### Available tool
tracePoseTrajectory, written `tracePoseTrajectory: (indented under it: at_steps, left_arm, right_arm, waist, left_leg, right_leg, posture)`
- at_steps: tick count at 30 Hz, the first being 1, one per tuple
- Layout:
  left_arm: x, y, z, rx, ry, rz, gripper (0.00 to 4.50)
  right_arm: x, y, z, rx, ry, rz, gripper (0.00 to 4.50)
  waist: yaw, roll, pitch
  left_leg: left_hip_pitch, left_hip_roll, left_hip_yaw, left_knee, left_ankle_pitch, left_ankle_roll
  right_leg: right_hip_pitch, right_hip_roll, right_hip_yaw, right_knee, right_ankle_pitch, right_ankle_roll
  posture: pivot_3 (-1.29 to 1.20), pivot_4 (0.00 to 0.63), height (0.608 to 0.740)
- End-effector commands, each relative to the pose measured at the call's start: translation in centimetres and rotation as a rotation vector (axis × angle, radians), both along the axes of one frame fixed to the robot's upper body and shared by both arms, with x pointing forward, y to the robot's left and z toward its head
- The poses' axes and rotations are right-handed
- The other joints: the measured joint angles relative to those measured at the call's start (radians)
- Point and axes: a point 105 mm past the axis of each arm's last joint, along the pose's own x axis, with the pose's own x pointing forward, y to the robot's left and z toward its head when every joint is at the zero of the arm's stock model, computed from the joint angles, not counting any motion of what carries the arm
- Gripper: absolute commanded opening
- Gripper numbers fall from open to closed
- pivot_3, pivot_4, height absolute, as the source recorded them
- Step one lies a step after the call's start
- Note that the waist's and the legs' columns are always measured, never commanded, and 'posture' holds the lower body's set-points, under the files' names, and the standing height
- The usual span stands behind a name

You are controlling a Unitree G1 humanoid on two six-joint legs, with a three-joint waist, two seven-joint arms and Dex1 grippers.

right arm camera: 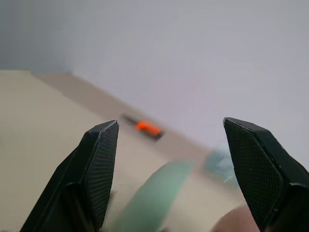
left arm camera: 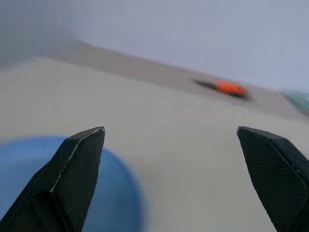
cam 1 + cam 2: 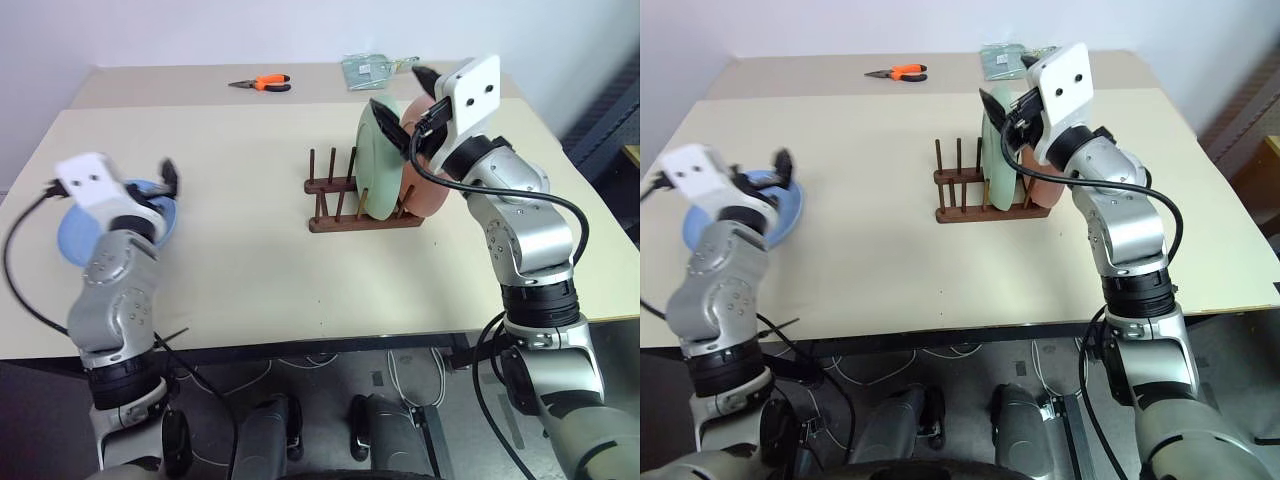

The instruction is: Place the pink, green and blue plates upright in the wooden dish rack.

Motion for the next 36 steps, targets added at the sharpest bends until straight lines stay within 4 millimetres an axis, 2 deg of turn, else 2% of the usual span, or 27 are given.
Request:
tracePoseTrajectory:
  at_steps: [1, 3, 4, 6, 9, 12, 14, 16, 19, 22, 26, 31, 36]
  left_arm:
    - [-3.8, 4.9, -2.2, -0.095, 0.138, 0.378, 4.50]
    - [-4.2, 4.7, -3.4, -0.175, 0.181, 0.387, 4.50]
    - [-4.2, 4.6, -4.1, -0.214, 0.211, 0.381, 4.50]
    - [-4.0, 4.1, -5.3, -0.285, 0.250, 0.347, 4.50]
    - [-2.4, 2.1, -7.6, -0.411, 0.317, 0.163, 4.50]
    - [-1.8, 1.5, -7.9, -0.452, 0.308, 0.075, 3.66]
    - [-1.6, 1.4, -7.7, -0.441, 0.291, 0.046, 2.69]
    - [-1.3, 1.1, -6.6, -0.394, 0.243, 0.010, 1.70]
    - [-0.2, -0.8, -1.9, -0.221, 0.067, -0.098, 0.10]
    - [0.3, -4.4, 2.8, -0.071, -0.101, -0.252, 0.04]
    - [0.0, -9.8, 6.5, 0.047, -0.227, -0.458, 0.04]
    - [-0.6, -14.6, 8.1, 0.069, -0.268, -0.608, 0.04]
    - [-1.0, -16.3, 8.5, 0.031, -0.273, -0.648, 0.04]
  right_arm:
    - [-2.9, 1.5, 3.5, -0.094, -0.227, 0.082, 3.78]
    - [-3.9, 3.0, 2.9, -0.133, -0.226, 0.176, 4.38]
    - [-4.3, 3.9, 2.1, -0.169, -0.203, 0.227, 4.48]
    - [-5.0, 5.2, 0.5, -0.220, -0.157, 0.301, 4.48]
    - [-5.9, 6.7, -2.3, -0.261, -0.080, 0.386, 4.48]
    - [-6.4, 7.5, -4.4, -0.299, -0.036, 0.421, 4.50]
    - [-6.3, 7.8, -5.8, -0.334, -0.007, 0.421, 4.50]
    - [-6.3, 7.9, -6.7, -0.365, 0.009, 0.415, 4.50]
    - [-6.3, 8.0, -7.4, -0.401, 0.030, 0.423, 4.50]
    - [-6.5, 8.6, -7.7, -0.427, 0.040, 0.449, 4.50]
    - [-6.0, 10.0, -7.8, -0.522, -0.038, 0.449, 4.50]
    - [-3.8, 11.7, -6.9, -0.581, -0.152, 0.370, 4.50]
    - [-1.6, 12.3, -5.9, -0.624, -0.258, 0.257, 4.50]
  waist:
    - [-0.001, 0.000, 0.000]
    - [0.003, -0.001, 0.000]
    - [0.006, -0.001, 0.000]
    - [0.013, -0.003, -0.001]
    - [0.022, -0.006, -0.002]
    - [0.023, -0.006, -0.001]
    - [0.023, -0.006, -0.001]
    - [0.023, -0.006, -0.001]
    - [0.024, -0.007, -0.001]
    - [0.026, -0.007, -0.001]
    - [0.019, -0.007, -0.001]
    - [-0.001, -0.007, -0.001]
    - [-0.001, -0.007, -0.001]
  left_leg:
    - [0.000, 0.000, 0.000, 0.000, 0.000, 0.000]
    - [0.000, 0.000, 0.000, 0.000, 0.000, 0.000]
    - [0.000, 0.000, 0.000, 0.000, 0.000, 0.000]
    - [0.000, 0.000, -0.001, 0.001, 0.000, 0.000]
    - [0.000, 0.000, -0.002, 0.002, 0.000, 0.000]
    - [0.000, 0.000, -0.002, 0.002, 0.000, 0.000]
    - [0.000, 0.000, -0.002, 0.002, 0.000, -0.001]
    - [0.000, 0.000, -0.002, 0.002, 0.000, -0.001]
    - [0.000, 0.000, -0.002, 0.002, 0.000, -0.001]
    - [0.000, 0.000, -0.002, 0.002, 0.000, -0.002]
    - [0.000, 0.000, -0.002, 0.002, 0.000, -0.002]
    - [0.001, 0.000, -0.002, 0.001, 0.001, -0.003]
    - [0.001, 0.001, -0.002, 0.001, 0.002, -0.003]
  right_leg:
    - [0.000, 0.000, 0.000, 0.000, 0.000, 0.000]
    - [0.000, 0.000, 0.000, 0.000, 0.000, 0.000]
    - [0.000, 0.000, 0.000, 0.000, 0.000, 0.000]
    - [0.002, 0.000, -0.001, 0.000, 0.000, 0.000]
    - [0.003, 0.000, -0.002, -0.001, 0.000, 0.000]
    - [0.003, 0.000, -0.002, -0.001, 0.000, 0.000]
    - [0.003, 0.000, -0.002, 0.000, 0.000, 0.000]
    - [0.003, 0.000, -0.002, 0.000, 0.000, 0.000]
    - [0.003, 0.000, -0.002, -0.001, 0.000, 0.000]
    - [0.003, 0.000, -0.002, -0.001, 0.000, 0.000]
    - [0.003, 0.000, -0.002, -0.001, 0.000, 0.000]
    - [0.003, 0.001, -0.002, 0.000, 0.000, 0.000]
    - [0.003, 0.001, -0.002, 0.000, 0.000, 0.000]
  posture:
    - [0.00, 0.150, 0.740]
    - [0.00, 0.150, 0.740]
    - [0.00, 0.150, 0.740]
    - [0.00, 0.150, 0.740]
    - [0.00, 0.150, 0.740]
    - [0.00, 0.150, 0.740]
    - [0.00, 0.150, 0.740]
    - [0.00, 0.150, 0.740]
    - [0.00, 0.150, 0.740]
    - [0.00, 0.150, 0.740]
    - [0.00, 0.150, 0.740]
    - [0.00, 0.150, 0.740]
    - [0.00, 0.150, 0.740]
